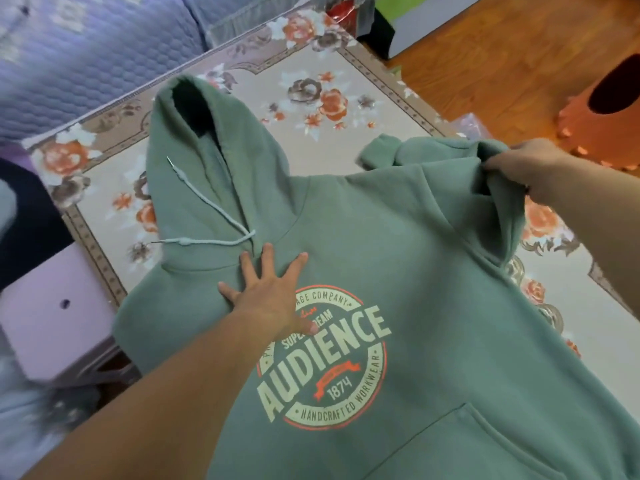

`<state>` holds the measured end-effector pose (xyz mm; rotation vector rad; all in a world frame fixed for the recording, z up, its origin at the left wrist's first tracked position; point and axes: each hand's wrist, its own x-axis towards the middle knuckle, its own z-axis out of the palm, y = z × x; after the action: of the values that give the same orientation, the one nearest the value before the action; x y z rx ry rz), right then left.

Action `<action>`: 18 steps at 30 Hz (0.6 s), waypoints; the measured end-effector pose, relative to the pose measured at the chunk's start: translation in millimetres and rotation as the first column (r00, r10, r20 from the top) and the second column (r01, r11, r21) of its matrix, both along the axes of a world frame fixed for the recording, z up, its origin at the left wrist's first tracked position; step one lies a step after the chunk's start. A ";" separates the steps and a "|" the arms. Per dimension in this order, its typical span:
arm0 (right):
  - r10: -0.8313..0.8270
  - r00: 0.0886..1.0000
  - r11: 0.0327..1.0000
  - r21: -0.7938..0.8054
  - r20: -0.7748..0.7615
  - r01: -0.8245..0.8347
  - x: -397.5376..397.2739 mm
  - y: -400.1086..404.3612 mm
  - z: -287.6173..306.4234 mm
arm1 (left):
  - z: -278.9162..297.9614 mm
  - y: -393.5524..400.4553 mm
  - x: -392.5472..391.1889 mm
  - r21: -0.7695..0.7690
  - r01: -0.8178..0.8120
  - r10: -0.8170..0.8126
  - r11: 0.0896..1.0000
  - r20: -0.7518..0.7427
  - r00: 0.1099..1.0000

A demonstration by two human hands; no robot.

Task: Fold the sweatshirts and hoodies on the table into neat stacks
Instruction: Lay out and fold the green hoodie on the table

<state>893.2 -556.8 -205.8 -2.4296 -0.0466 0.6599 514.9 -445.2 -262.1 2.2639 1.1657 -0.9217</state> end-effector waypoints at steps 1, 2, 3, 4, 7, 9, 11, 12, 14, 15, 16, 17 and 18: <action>-0.021 0.993 1.000 -0.013 0.112 0.023 0.3 3.0 7.1 | -0.2 -0.1 -0.7 0.000 0.003 -0.003 1.000 0.000 1.000; -0.087 0.963 0.996 0.019 0.255 0.085 0.2 5.0 18.5 | -0.3 -0.3 -1.4 -0.001 0.004 -0.004 1.000 0.003 1.000; -0.196 0.898 0.980 0.094 0.393 0.173 -2.1 8.3 33.2 | -0.4 -0.2 -2.0 0.001 0.003 -0.003 1.000 0.007 1.000; -0.267 0.824 0.962 0.191 0.499 0.196 -8.1 12.3 49.1 | -0.2 0.5 -2.6 0.005 0.004 -0.004 1.000 0.009 1.000; -0.009 0.735 0.976 0.167 0.678 -0.142 -31.8 20.5 70.7 | -0.5 -0.2 -1.8 0.011 0.009 -0.009 1.000 0.008 1.000; 0.359 0.654 0.910 -0.094 0.666 -0.405 -43.5 19.2 61.5 | -0.5 0.0 -2.0 0.020 0.012 -0.012 1.000 0.006 1.000; 0.728 0.530 0.683 -0.398 0.435 -0.612 -47.4 6.6 38.5 | 0.4 0.4 -2.3 0.025 0.016 -0.016 1.000 0.001 1.000; 0.863 0.447 0.498 -0.538 0.234 -0.680 -49.2 -3.3 24.7 | 0.8 0.3 -2.5 0.028 0.018 -0.018 0.999 0.001 1.000; 0.937 0.304 0.122 -0.653 -0.173 -0.748 -54.8 -27.0 -2.4 | 0.4 -0.4 -2.6 0.035 0.019 -0.019 0.999 0.003 1.000; 0.919 0.280 0.041 -0.638 -0.278 -0.769 -58.4 -36.7 -10.0 | 0.1 -0.4 -2.5 0.036 0.019 -0.019 0.999 0.002 1.000; 0.905 0.293 0.046 -0.614 -0.308 -0.788 -60.2 -41.8 -13.1 | 0.1 -0.3 -2.3 0.036 0.020 -0.020 0.999 0.001 1.000; 0.892 0.368 0.165 -0.569 -0.263 -0.806 -62.0 -41.1 -11.3 | -0.2 -0.3 -2.0 0.036 0.021 -0.021 0.999 -0.001 1.000; 0.851 0.499 0.361 -0.507 -0.165 -0.783 -62.5 -35.3 -7.0 | -0.9 0.0 -2.0 0.037 0.020 -0.020 0.999 0.000 1.000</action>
<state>830.7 -592.0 -212.8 -2.8816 -1.4398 1.0376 512.9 -445.2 -263.1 2.3090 1.1706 -0.9146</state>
